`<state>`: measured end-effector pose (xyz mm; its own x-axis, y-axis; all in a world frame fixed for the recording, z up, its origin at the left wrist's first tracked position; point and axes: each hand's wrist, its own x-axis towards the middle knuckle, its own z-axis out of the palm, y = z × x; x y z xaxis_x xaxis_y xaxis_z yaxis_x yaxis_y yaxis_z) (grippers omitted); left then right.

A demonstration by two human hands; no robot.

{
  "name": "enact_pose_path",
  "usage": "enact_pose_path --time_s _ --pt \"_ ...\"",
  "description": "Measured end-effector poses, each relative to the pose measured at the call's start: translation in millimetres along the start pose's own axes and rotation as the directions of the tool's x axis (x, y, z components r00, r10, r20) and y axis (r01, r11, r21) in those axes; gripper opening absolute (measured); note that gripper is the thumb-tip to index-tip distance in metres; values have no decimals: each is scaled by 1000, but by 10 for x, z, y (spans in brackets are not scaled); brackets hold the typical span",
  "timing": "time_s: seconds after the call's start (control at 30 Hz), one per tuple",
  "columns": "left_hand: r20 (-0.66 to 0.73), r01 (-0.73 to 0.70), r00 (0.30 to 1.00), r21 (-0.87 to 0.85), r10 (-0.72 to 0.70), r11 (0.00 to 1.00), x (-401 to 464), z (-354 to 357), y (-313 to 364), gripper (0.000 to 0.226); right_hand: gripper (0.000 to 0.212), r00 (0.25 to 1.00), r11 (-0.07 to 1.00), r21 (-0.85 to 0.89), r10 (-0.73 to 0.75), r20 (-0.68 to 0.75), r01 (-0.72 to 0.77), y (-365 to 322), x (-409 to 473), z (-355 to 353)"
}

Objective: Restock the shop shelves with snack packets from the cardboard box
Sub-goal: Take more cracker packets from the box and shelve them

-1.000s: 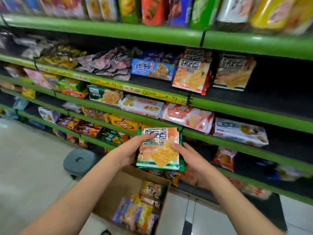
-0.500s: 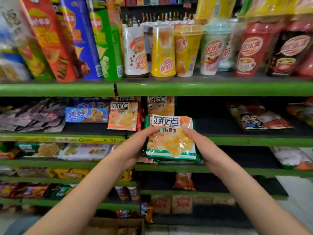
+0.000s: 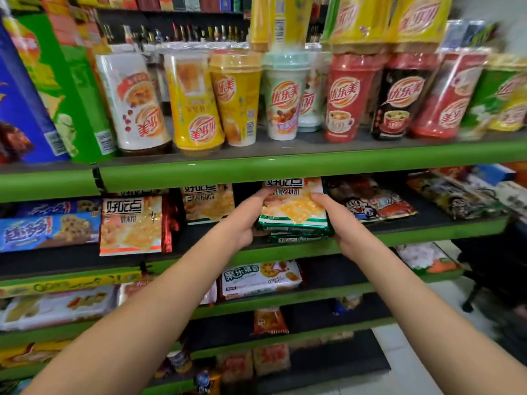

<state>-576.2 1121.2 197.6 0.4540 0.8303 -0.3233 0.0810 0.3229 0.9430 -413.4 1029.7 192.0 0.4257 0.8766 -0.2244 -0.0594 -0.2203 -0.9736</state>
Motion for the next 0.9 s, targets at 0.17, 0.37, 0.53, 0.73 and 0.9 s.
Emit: enact_pose_path --time_s 0.17,0.37,0.53,0.73,0.9 --pt "-118 -9 993 -60 2 998 302 227 101 22 84 1000 1000 3 -25 18 25 -15 466 -135" --pt "-178 -65 983 -112 44 992 548 465 -1 20 78 999 997 -67 32 11 -31 42 891 -317" --pt "-369 -227 901 41 226 973 581 519 26 22 77 993 952 -306 -66 -99 33 -35 972 -344" --pt "-455 -225 820 304 348 926 526 485 -30 46 48 942 712 -658 -335 -11 245 -51 704 -254" --pt "-346 -275 890 110 296 955 281 106 -192 45 60 897 718 -567 -434 88 404 23 352 -135"
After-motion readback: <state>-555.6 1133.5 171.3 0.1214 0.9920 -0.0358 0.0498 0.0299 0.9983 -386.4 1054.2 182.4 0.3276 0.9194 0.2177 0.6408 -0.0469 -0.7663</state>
